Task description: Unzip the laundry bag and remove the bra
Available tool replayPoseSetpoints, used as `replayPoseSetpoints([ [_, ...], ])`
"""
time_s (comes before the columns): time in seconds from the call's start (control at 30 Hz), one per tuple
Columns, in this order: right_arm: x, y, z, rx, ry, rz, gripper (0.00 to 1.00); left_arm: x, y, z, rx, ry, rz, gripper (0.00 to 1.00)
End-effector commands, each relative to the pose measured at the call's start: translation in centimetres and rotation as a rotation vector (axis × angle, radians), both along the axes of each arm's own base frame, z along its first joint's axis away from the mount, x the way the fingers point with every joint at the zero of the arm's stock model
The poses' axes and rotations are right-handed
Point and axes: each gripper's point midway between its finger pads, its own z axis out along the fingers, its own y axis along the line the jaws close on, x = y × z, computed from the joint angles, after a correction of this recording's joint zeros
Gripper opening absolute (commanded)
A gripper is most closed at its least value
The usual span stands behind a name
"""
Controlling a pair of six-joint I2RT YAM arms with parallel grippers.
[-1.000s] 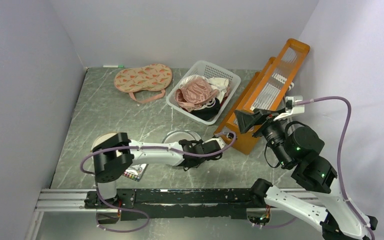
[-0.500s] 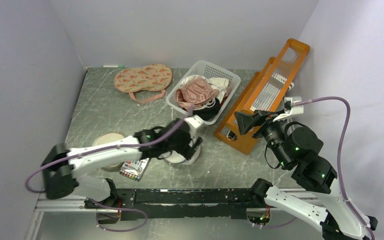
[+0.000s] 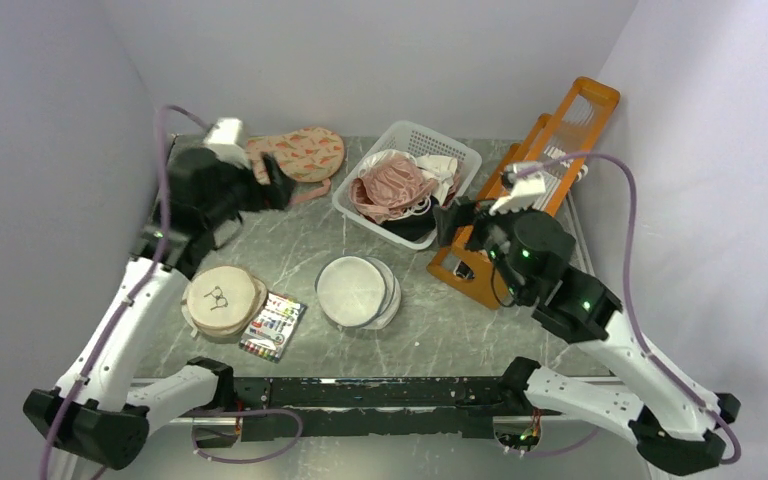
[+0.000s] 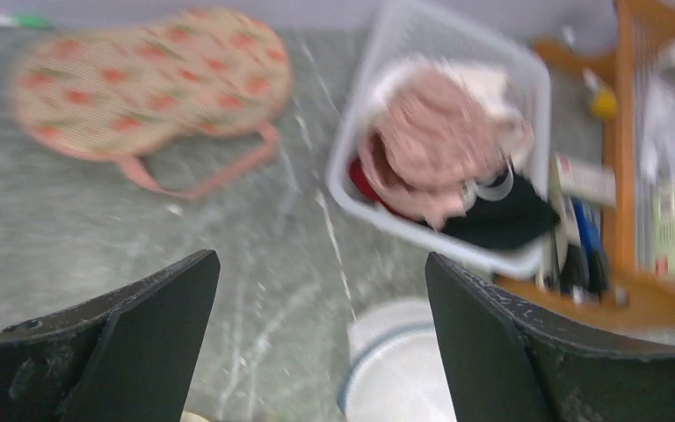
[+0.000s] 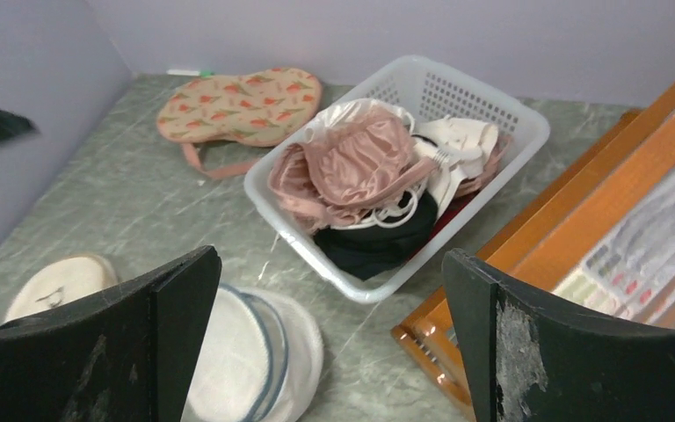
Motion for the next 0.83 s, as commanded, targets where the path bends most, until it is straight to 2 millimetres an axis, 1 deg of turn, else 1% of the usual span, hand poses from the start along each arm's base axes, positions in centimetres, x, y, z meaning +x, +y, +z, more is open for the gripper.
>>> replayPoseSetpoints([
  [0.0, 2.3, -0.5, 5.0, -0.033, -0.095, -0.105, 1.00, 1.3, 3.6, 8.0, -0.100, -0.095, 0.030, 0.98],
  [0.1, 3.7, -1.5, 7.5, -0.082, -0.124, -0.205, 1.00, 1.4, 4.8, 14.3, -0.095, -0.203, 0.064, 0.99],
  [0.17, 4.2, -2.7, 9.2, -0.099, -0.131, -0.264, 1.00, 0.4, 5.7, 18.6, -0.085, -0.294, 0.094, 0.99],
  [0.23, 3.8, -3.7, 11.6, -0.074, -0.157, -0.288, 1.00, -1.6, 6.7, 22.7, -0.080, -0.397, 0.120, 0.98],
  [0.27, 3.3, -4.2, 13.0, -0.048, -0.177, -0.289, 1.00, -2.9, 7.2, 24.6, -0.079, -0.453, 0.131, 0.99],
  [0.3, 2.8, -4.5, 14.1, -0.032, -0.198, -0.273, 1.00, -4.2, 7.6, 26.2, -0.086, -0.501, 0.141, 0.99],
  [0.33, 2.2, -4.8, 15.1, -0.012, -0.219, -0.255, 1.00, -6.0, 8.0, 27.7, -0.098, -0.559, 0.146, 0.98],
  [0.37, 1.5, -5.1, 15.9, 0.012, -0.236, -0.233, 1.00, -7.5, 8.3, 28.7, -0.110, -0.606, 0.145, 0.99],
  [0.4, 0.8, -5.3, 16.5, 0.033, -0.256, -0.206, 1.00, -8.8, 8.4, 29.4, -0.121, -0.650, 0.141, 0.99],
  [0.47, -0.5, -5.6, 17.2, 0.067, -0.302, -0.156, 1.00, -10.6, 8.6, 29.9, -0.140, -0.705, 0.133, 0.99],
  [0.53, -1.5, -6.2, 17.6, 0.103, -0.340, -0.140, 1.00, -11.4, 8.9, 29.9, -0.150, -0.719, 0.141, 0.99],
  [0.63, -1.8, -6.8, 17.7, 0.119, -0.337, -0.152, 1.00, -11.7, 9.0, 29.6, -0.153, -0.704, 0.146, 0.99],
  [0.77, -2.1, -6.4, 16.8, 0.115, -0.347, -0.119, 1.00, -11.5, 8.3, 29.1, -0.166, -0.681, 0.113, 0.99],
  [0.8, -2.2, -6.6, 16.6, 0.120, -0.343, -0.123, 1.00, -11.3, 8.1, 28.9, -0.168, -0.671, 0.106, 0.99],
])
